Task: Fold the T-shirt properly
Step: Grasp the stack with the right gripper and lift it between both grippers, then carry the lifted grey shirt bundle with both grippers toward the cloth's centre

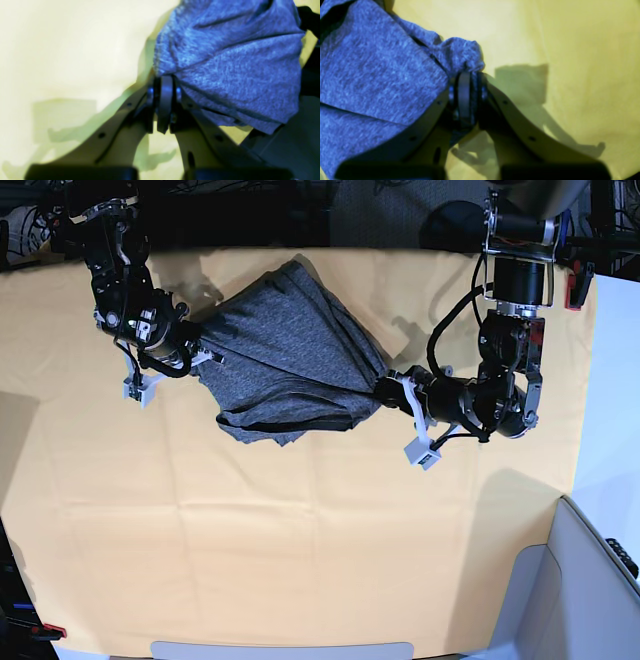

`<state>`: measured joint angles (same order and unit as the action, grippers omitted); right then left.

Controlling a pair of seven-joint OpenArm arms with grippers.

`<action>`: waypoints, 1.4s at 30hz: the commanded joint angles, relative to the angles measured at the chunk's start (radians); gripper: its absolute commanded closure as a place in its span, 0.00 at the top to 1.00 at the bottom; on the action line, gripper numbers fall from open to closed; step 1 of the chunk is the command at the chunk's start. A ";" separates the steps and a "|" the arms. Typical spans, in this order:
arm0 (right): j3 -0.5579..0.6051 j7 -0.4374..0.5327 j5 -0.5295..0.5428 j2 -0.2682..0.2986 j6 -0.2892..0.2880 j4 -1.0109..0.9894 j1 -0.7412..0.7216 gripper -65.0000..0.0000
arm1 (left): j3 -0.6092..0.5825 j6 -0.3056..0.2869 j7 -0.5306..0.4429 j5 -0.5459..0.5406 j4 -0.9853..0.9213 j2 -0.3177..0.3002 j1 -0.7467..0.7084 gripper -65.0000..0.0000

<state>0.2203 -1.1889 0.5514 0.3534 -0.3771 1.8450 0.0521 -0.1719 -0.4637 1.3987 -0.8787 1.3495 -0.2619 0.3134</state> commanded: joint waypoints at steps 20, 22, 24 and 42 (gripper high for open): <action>-0.003 -0.004 -0.001 0.008 0.007 0.097 0.128 0.03 | 0.004 0.000 -0.048 -0.010 -0.126 0.020 0.082 0.01; 0.001 -0.004 -0.001 0.006 0.007 0.097 0.134 0.03 | 0.004 0.000 -0.048 -0.010 -0.126 0.022 0.089 0.01; 0.032 -0.004 -0.001 0.006 0.008 0.097 0.134 0.03 | -0.036 0.000 -0.063 -0.010 -0.127 0.026 0.102 0.01; 0.330 -0.004 -0.003 -0.067 0.247 0.097 0.056 0.03 | -0.091 0.000 -0.103 -0.009 -0.127 0.082 0.177 0.01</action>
<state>0.5308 -1.0889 0.4343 0.2989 -0.1364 1.9411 0.0982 -0.2665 -0.4614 1.3109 -0.8673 1.2049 -0.1776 0.4591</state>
